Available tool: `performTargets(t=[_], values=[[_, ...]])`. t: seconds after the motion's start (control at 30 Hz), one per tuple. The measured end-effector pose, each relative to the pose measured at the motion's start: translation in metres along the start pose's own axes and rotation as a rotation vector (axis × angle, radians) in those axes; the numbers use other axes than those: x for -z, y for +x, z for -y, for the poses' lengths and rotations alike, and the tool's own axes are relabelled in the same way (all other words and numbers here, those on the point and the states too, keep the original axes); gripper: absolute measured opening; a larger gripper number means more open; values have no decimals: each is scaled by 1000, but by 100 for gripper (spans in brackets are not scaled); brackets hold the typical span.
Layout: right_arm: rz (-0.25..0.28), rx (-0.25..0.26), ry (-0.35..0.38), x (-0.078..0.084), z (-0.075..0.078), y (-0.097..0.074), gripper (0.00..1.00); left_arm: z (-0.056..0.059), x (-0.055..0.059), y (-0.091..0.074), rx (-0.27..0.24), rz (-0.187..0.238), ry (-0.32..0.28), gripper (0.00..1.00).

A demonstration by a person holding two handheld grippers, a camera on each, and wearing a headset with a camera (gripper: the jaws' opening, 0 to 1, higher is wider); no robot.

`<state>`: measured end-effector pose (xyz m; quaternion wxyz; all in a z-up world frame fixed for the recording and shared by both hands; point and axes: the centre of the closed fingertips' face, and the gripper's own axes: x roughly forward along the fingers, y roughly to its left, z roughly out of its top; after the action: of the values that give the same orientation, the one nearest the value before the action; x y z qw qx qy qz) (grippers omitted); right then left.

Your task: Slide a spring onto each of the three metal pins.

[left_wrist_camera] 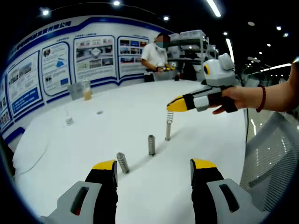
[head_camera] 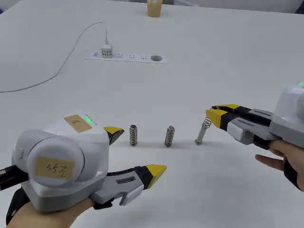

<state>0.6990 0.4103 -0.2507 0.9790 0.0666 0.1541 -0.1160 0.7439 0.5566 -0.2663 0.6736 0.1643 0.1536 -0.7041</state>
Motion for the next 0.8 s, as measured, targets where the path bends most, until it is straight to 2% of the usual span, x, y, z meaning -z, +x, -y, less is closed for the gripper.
performTargets(t=[0.3, 0.43, 0.63, 0.8], values=[[-33, 1, -42, 14, -2, 4, 12, -3, 0, 1, -6, 1, -3, 64], [-45, 3, -46, 19, -2, 5, 12, -5, 2, 1, -16, -10, 10, 64], [-85, 1, -81, 32, -3, 9, 12, -10, 6, 1, -29, -19, -3, 64], [-97, -4, -81, 37, -6, 12, 12, -13, 9, 1, -39, -23, -15, 64]])
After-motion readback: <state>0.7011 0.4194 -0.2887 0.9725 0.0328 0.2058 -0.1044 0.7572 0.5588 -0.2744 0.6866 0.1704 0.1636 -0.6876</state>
